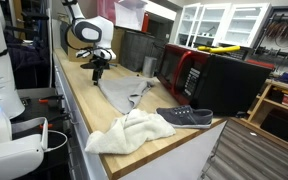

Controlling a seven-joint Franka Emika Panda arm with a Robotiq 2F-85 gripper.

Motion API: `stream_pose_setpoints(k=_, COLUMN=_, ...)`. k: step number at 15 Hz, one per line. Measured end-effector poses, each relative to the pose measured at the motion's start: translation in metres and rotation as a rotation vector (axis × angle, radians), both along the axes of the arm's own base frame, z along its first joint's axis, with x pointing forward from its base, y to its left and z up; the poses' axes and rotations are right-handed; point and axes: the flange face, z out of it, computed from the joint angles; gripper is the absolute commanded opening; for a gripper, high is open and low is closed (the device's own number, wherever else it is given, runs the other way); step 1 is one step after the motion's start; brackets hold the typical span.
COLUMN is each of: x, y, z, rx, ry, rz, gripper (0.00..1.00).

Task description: Unfold the grey object completely

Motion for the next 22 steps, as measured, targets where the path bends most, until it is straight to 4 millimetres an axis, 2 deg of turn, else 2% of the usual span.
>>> stream_pose_setpoints(k=5, x=0.003, y=0.008, z=0.005, rx=-0.023, ry=-0.036, rz=0.074, gripper=0.12)
stream_pose_setpoints(k=7, x=0.003, y=0.013, z=0.007, rx=-0.037, ry=-0.045, rz=0.112, gripper=0.0)
stream_pose_setpoints(k=16, x=-0.009, y=0.039, z=0.011, rx=-0.125, ry=-0.062, rz=0.305, gripper=0.02)
stream_pose_setpoints(k=18, x=-0.016, y=0.052, z=0.013, rx=-0.113, ry=-0.063, rz=0.32, gripper=0.02)
stream_pose_setpoints(k=22, x=-0.032, y=0.093, z=0.028, rx=-0.016, ry=-0.068, rz=0.317, gripper=0.02)
